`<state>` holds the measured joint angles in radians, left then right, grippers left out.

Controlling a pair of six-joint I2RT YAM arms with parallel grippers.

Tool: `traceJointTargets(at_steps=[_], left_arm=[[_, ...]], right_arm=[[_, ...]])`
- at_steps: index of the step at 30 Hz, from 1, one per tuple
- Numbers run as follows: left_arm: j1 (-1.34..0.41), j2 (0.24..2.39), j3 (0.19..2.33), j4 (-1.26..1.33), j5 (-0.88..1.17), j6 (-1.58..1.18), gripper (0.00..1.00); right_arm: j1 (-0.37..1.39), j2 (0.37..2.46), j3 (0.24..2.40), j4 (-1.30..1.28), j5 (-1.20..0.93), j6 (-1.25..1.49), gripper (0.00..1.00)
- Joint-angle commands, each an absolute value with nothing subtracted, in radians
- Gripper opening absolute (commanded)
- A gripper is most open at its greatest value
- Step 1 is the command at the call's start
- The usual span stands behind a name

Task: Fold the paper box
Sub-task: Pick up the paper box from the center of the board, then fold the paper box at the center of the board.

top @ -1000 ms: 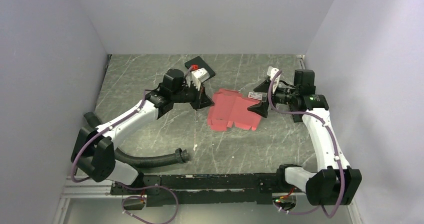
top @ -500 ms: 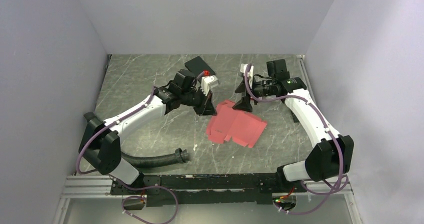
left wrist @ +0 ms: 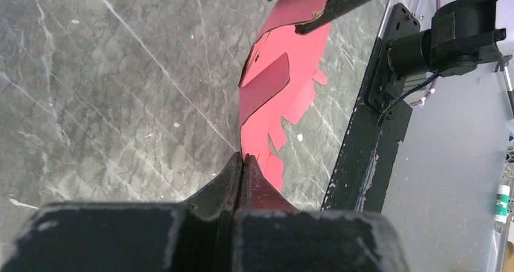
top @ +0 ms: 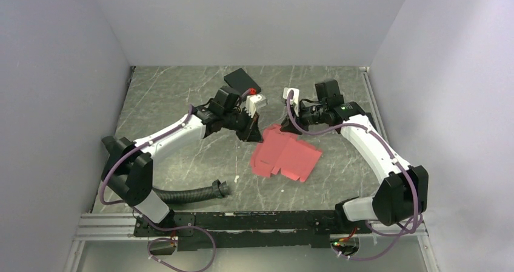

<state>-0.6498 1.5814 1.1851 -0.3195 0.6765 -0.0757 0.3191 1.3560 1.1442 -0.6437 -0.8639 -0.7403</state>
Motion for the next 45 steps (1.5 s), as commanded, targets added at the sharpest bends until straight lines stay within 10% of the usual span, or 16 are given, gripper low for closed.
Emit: traceJointTargets(at_steps=[1,7,24,34,45], left_arm=[[-0.655,1.584,1.223,-0.286,0.698,-0.104,0.0],[-0.655,1.572,1.211,-0.254,0.676,-0.17,0.01],[-0.478,1.06,0.618,0.33,0.318,-0.643,0.96],[-0.477,1.224,0.58,0.437,0.303,-0.865,0.93],[-0.495,1.476,0.616,0.708,0.453,-0.978,0.67]], right_arm=[[0.326,1.314,1.126,-0.567,-0.818,-0.742,0.23],[0.328,1.297,1.114,-0.549,-0.801,-0.727,0.0],[0.102,1.208,0.957,-0.142,-0.822,-0.193,0.0],[0.025,1.201,0.871,0.048,-0.828,0.028,0.0],[0.021,1.213,0.855,0.072,-0.82,0.038,0.0]])
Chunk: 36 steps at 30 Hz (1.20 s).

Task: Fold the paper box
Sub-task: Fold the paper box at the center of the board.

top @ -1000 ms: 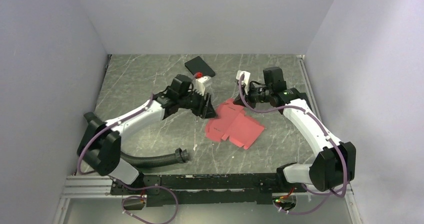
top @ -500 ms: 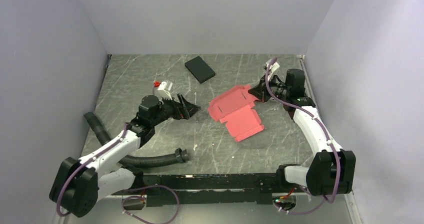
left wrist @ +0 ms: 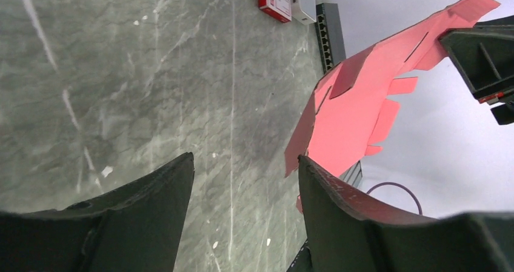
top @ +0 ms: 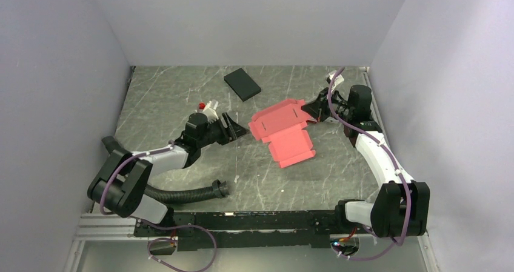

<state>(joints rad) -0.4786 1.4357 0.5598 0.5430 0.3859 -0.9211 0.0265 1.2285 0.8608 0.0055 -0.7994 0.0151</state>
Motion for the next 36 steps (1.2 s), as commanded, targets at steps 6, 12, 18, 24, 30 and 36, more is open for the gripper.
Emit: traceJointTargets(at_steps=[6,12,18,24,30,36], left_arm=[[-0.51,1.506,0.629,0.756,0.468,-0.989,0.63],[-0.52,1.512,0.652,0.692,0.443,-0.971,0.54],[-0.54,1.553,0.722,0.625,0.435,-0.939,0.3],[-0.551,1.548,0.786,0.451,0.381,-0.858,0.0],[-0.558,1.471,0.882,0.154,0.259,-0.634,0.0],[-0.573,1.448,0.987,0.005,0.256,-0.371,0.0]], right_arm=[[0.021,1.215,0.85,0.077,-0.806,0.038,0.0],[0.021,1.218,0.843,0.091,-0.811,0.051,0.0],[0.021,1.22,0.837,0.101,-0.819,0.056,0.0],[0.021,1.224,0.839,0.094,-0.836,0.037,0.0],[0.021,1.214,0.934,-0.112,-0.849,-0.211,0.35],[0.019,1.17,1.013,-0.308,-0.903,-0.428,0.88]])
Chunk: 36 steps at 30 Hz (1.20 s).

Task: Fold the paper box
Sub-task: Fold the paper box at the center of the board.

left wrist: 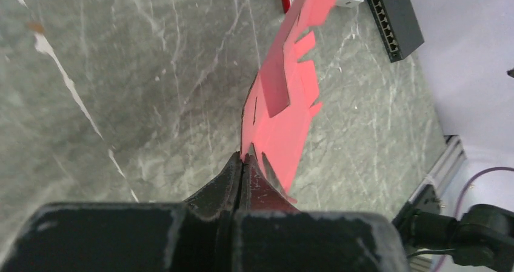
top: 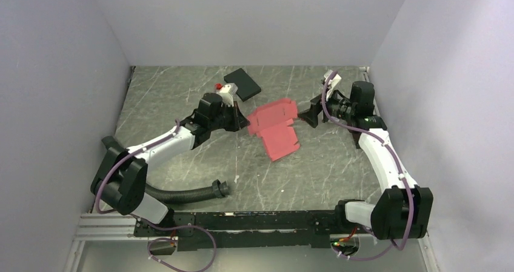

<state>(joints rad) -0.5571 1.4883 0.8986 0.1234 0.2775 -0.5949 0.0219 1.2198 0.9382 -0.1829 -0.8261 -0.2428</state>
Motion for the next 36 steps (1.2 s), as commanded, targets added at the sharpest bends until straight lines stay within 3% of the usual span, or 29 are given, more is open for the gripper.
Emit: traceJointTargets(at_steps=[1,5,12,18,36], left_arm=[[-0.581,1.448,1.004,-0.012,0.262,-0.32,0.0],[-0.622,1.451,1.052,-0.075,0.285,-0.175,0.0],[-0.662,1.456,1.124,-0.179,0.267,-0.059,0.0],[-0.698,1.425,1.125,-0.192,0.237,-0.036,0.0],[-0.732,1.349,1.072,-0.181,0.172,-0.055,0.0]], right_arm=[[0.021,1.174,1.02,-0.326,-0.935,-0.451,0.91],[0.074,1.206,1.053,-0.442,-1.018,-0.68,0.99],[0.153,1.303,1.22,-0.683,-1.028,-1.014,0.99],[0.172,1.402,1.284,-0.803,-1.041,-1.1,0.97],[0.191,1.453,1.213,-0.752,-0.994,-1.005,0.5]])
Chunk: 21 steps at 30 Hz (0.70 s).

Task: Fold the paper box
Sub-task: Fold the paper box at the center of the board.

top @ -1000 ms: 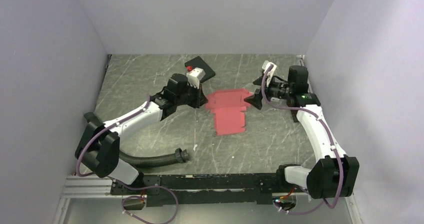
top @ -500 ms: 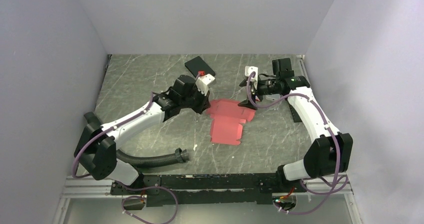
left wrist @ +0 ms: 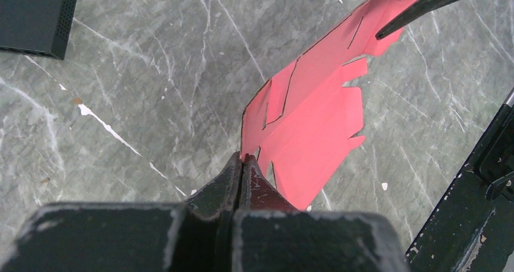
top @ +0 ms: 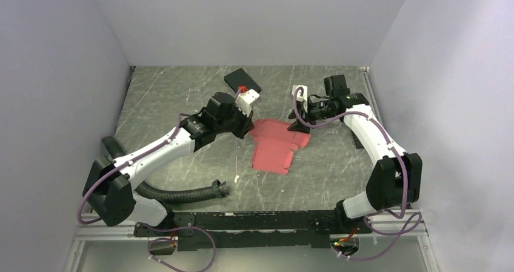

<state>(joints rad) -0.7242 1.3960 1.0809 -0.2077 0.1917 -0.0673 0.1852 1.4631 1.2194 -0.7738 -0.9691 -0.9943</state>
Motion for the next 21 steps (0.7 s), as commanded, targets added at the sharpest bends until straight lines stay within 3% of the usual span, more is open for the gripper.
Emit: traceJointTargets(at_steps=[1,8,21], left_arm=[[-0.732,1.347,1.07,-0.18,0.172,-0.056,0.0],[-0.732,1.337,1.066,-0.183,0.167,-0.059,0.0],[-0.732,1.325,1.054,-0.175,0.162,-0.066,0.0]], right_arm=[[0.191,1.453,1.212,-0.756,-1.001,-1.009,0.48],[0.197,1.453,1.207,-0.758,-1.02,-1.022,0.29],[0.206,1.455,1.204,-0.775,-1.041,-1.047,0.08]])
